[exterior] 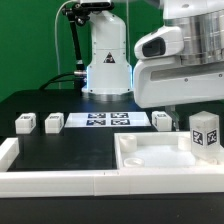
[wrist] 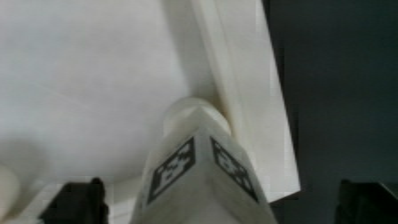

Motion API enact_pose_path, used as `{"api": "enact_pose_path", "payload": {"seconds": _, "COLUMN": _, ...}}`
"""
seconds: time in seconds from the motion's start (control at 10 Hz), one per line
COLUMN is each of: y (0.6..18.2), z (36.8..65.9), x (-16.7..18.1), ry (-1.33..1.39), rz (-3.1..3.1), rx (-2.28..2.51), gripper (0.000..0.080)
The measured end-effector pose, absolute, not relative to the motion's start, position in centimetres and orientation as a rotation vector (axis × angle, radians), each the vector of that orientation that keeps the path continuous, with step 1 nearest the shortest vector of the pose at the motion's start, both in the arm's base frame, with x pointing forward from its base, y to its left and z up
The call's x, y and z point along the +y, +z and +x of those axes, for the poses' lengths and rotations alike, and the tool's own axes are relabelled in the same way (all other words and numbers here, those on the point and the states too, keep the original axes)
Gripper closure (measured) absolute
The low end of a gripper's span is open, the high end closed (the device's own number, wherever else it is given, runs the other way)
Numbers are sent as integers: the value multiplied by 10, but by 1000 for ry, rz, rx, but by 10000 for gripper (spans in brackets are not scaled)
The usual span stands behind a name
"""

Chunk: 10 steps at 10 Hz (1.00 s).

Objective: Assemble square table

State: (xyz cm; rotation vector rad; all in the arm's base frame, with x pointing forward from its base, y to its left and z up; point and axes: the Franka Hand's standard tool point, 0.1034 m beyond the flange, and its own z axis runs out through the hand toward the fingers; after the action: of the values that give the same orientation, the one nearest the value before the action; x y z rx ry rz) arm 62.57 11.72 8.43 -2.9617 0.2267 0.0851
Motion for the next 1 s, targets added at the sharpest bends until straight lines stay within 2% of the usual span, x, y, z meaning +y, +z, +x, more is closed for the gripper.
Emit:
{"api": "enact_pose_path", "payload": {"seconds": 0.6, "y": 83, "z": 626, "x": 116, "ry": 28, "rz": -2937, "rx": -472, "gripper": 150}}
{"api": "enact_pose_path", "payload": {"seconds": 1.0, "y": 82, "z": 625, "x": 115, "ry": 9, "rz": -2896, "rx": -670, "gripper": 150}}
